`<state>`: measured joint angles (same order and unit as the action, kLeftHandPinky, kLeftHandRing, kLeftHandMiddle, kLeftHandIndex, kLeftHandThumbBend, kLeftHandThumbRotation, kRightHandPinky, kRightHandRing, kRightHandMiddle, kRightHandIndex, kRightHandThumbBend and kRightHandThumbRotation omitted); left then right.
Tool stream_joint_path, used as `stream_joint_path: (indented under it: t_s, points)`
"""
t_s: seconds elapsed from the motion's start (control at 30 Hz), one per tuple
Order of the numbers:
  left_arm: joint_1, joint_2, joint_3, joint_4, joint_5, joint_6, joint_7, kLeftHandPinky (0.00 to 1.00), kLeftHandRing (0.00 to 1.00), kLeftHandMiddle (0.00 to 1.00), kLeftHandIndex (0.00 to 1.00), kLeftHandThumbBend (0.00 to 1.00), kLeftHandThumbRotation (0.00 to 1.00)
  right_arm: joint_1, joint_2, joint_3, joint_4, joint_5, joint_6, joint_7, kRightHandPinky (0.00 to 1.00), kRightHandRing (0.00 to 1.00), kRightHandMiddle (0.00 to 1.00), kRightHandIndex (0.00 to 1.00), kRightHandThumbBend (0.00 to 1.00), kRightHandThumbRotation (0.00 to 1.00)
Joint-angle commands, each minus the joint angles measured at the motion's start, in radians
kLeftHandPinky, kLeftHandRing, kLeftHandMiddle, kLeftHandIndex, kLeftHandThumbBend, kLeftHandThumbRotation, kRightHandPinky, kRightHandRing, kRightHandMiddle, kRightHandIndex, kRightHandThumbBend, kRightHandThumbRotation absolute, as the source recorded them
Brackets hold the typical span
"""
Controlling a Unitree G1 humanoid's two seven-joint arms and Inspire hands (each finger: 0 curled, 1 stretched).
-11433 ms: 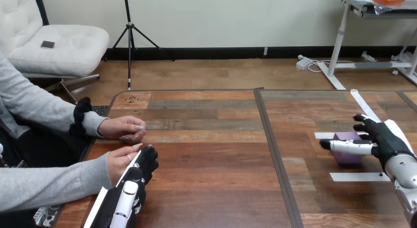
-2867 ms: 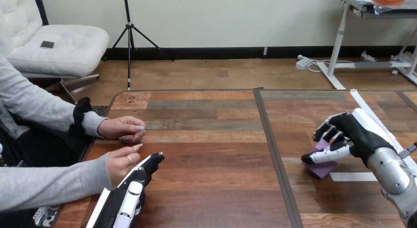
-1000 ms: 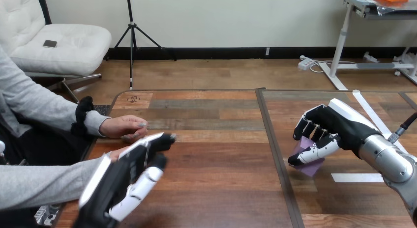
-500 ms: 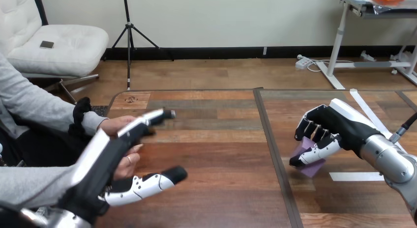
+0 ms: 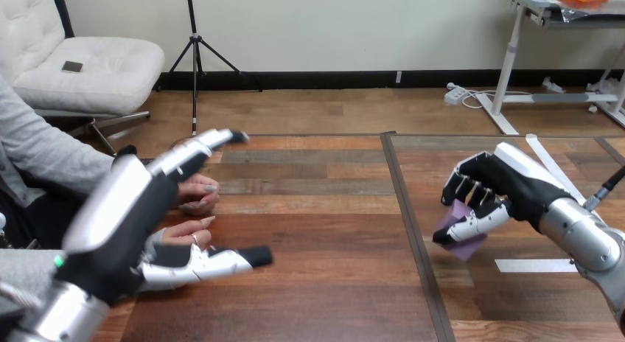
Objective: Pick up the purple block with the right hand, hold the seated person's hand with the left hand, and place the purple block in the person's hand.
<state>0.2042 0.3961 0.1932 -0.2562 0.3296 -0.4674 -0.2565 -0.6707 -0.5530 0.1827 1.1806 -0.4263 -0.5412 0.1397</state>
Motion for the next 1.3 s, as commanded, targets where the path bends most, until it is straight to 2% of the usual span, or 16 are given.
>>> stream_joint_path:
  t_s: [0.0,0.23,0.37,0.53,0.63,0.87,1.03,1.17,1.27]
  points:
    - [-0.091,0.066,0.025,0.024,0.074,-0.012,0.046,0.73,0.87,0.89,0.87,1.00,0.49,-0.106,-0.020,-0.011,-0.020,0.010,-0.015,-0.036,0.37,0.39,0.43,0.43,0.87,0.00]
    - [-0.124,0.119,0.016,0.074,0.134,-0.014,0.070,0.70,0.88,0.91,0.88,1.00,0.51,-0.108,-0.018,-0.013,-0.018,0.015,-0.018,-0.035,0.37,0.40,0.43,0.43,0.87,0.00]
    - [-0.161,0.159,-0.002,0.131,0.216,-0.016,0.107,0.70,0.87,0.91,0.88,1.00,0.52,-0.109,-0.015,-0.019,-0.012,0.023,-0.017,-0.031,0.37,0.39,0.43,0.43,0.87,0.00]
    - [-0.191,0.187,-0.022,0.184,0.282,-0.019,0.144,0.70,0.86,0.89,0.87,1.00,0.51,-0.110,-0.016,-0.014,-0.017,0.017,-0.010,-0.036,0.36,0.39,0.43,0.43,0.86,0.00]
    - [-0.200,0.196,-0.030,0.203,0.297,-0.024,0.159,0.71,0.86,0.88,0.86,1.00,0.50,-0.110,-0.017,-0.013,-0.019,0.014,-0.007,-0.037,0.36,0.39,0.43,0.43,0.86,0.00]
    - [-0.256,0.235,-0.075,0.314,0.356,-0.036,0.205,0.72,0.84,0.87,0.84,1.00,0.43,-0.110,-0.017,-0.016,-0.011,0.019,-0.016,-0.036,0.37,0.39,0.43,0.43,0.87,0.00]
    - [-0.284,0.252,-0.104,0.369,0.406,-0.023,0.237,0.75,0.84,0.87,0.85,1.00,0.43,-0.106,-0.019,-0.017,-0.013,0.021,-0.032,-0.039,0.36,0.39,0.43,0.43,0.87,0.00]
    - [-0.318,0.265,-0.136,0.433,0.455,-0.013,0.273,0.76,0.84,0.86,0.84,1.00,0.42,-0.106,-0.020,-0.018,-0.008,0.021,-0.029,-0.036,0.36,0.39,0.43,0.43,0.87,0.00]
    - [-0.336,0.273,-0.156,0.468,0.467,-0.009,0.281,0.76,0.83,0.86,0.84,1.00,0.41,-0.107,-0.020,-0.019,-0.004,0.023,-0.024,-0.035,0.36,0.39,0.43,0.43,0.87,0.00]
